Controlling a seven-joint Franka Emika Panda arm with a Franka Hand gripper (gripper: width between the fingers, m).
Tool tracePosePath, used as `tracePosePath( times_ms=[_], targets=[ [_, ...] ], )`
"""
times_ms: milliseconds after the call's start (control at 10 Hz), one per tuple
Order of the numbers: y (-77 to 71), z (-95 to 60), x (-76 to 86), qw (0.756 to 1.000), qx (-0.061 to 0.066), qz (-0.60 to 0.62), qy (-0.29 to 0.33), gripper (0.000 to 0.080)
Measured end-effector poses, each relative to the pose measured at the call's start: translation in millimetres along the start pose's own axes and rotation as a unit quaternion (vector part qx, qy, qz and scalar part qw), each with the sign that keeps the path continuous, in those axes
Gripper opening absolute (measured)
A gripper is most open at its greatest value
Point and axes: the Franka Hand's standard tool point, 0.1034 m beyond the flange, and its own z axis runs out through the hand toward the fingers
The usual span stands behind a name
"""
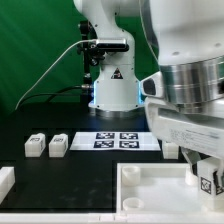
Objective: Assemble one leg
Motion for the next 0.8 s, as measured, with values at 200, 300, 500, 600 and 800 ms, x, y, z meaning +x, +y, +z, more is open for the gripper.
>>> tracePosePath(
  times_ms=[200, 300, 500, 600, 800],
  targets=[
    [-0.9, 2.8, -3.5, 0.976, 0.015, 0.217, -0.020, 0.0297],
    [-1.6, 2.6, -4.4, 0.962, 0.016, 0.271, -0.025, 0.0297],
    [-1.3, 3.4, -6.2, 0.949, 0.014, 0.313, -0.026, 0.0297],
    [-1.2, 3.7, -6.4, 0.950, 0.014, 0.311, -0.026, 0.0372],
    [2.1, 5.8, -9.1, 0.966, 0.007, 0.255, -0.027, 0.0511]
  ],
)
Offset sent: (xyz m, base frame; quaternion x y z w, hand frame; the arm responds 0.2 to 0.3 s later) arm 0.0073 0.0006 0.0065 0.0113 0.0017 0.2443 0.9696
